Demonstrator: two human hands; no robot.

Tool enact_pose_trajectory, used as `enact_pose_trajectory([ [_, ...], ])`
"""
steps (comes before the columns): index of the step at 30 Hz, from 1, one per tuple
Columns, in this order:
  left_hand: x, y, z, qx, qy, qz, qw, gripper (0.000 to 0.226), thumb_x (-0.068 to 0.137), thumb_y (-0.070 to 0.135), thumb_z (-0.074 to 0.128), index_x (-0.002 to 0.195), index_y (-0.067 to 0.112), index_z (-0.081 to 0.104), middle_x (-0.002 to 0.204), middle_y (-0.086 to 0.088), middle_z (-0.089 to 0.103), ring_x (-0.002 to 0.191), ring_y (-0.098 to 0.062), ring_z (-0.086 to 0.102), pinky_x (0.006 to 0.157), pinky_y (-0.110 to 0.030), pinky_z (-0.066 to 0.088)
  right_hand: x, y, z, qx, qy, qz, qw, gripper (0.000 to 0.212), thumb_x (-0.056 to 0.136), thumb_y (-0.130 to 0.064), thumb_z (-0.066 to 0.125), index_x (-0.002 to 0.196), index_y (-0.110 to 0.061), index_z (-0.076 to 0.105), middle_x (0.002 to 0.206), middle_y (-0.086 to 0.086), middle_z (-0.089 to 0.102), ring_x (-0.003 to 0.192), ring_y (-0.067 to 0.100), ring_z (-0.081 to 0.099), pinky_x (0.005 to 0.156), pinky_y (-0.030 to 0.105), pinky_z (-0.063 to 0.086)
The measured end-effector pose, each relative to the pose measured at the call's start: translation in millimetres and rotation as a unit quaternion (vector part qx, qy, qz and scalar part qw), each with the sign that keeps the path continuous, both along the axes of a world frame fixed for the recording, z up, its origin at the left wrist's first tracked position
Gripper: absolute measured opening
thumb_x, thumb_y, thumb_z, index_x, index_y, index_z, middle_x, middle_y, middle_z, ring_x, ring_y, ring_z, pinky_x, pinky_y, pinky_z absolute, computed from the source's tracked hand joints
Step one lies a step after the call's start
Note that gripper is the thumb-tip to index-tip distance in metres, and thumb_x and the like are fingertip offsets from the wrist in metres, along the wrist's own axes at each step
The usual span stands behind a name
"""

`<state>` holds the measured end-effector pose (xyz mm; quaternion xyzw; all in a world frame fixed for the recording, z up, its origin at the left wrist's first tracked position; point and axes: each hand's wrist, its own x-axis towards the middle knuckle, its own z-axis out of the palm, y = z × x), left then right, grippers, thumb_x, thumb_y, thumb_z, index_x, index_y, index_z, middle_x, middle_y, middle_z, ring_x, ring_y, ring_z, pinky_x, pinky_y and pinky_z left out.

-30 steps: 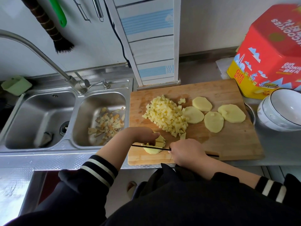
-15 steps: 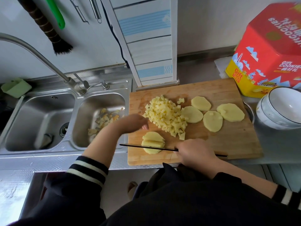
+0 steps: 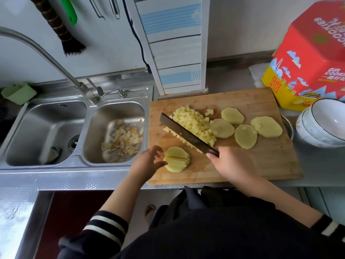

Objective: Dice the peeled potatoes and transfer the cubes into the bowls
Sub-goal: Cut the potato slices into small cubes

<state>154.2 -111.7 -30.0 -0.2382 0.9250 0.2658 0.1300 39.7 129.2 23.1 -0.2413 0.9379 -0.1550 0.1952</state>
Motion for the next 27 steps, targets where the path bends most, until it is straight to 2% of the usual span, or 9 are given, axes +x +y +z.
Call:
enact_pose_trajectory([
  [4,-5,8,-9,-0.034,-0.014,-0.044,0.998,0.036,0.088,0.036,0.069,0.117,0.025,0.051,0.104,0.010,0.058,0.096,-0.013,0.052,0.078,-0.030,0.046,2,1,2,-0.026,-0.015,-0.033,0.999,0.033,0.097,-0.047,0.049,0.093,-0.018,0.066,0.065,-0.008,0.054,0.066,0.018,0.056,0.052,0.029,0.036],
  [9,-9,6,-11,-0.030,-0.022,-0.038,0.999,0.027,0.092,0.032,0.065,0.114,0.024,0.053,0.096,0.010,0.056,0.090,-0.013,0.054,0.074,-0.029,0.045,5,5,2,-0.032,-0.025,-0.044,0.998,0.032,0.097,-0.045,0.050,0.093,-0.018,0.065,0.061,-0.011,0.047,0.058,0.012,0.047,0.047,0.024,0.029],
  [15,-10,7,-12,-0.005,-0.009,-0.014,1.000,0.017,0.092,0.024,0.064,0.107,0.026,0.056,0.095,0.011,0.059,0.087,-0.012,0.057,0.070,-0.026,0.043,6,7,2,-0.032,-0.040,-0.051,0.997,0.032,0.097,-0.045,0.050,0.100,-0.017,0.066,0.062,-0.012,0.045,0.067,0.016,0.050,0.055,0.028,0.033],
  [20,-8,5,-13,-0.012,0.034,-0.007,0.999,0.014,0.091,0.017,0.067,0.104,0.021,0.065,0.097,0.010,0.061,0.087,-0.009,0.055,0.072,-0.024,0.042,7,9,3,-0.032,-0.039,-0.043,0.998,0.030,0.098,-0.045,0.049,0.098,-0.019,0.066,0.062,-0.013,0.046,0.064,0.014,0.048,0.048,0.022,0.029],
  [27,3,1,-14,-0.074,0.048,-0.084,0.993,0.020,0.091,0.018,0.067,0.111,0.020,0.066,0.110,0.003,0.068,0.099,-0.015,0.060,0.083,-0.028,0.049,9,9,5,-0.022,-0.039,-0.029,0.999,0.025,0.098,-0.044,0.049,0.091,-0.024,0.061,0.063,-0.012,0.048,0.061,0.010,0.048,0.049,0.022,0.031],
])
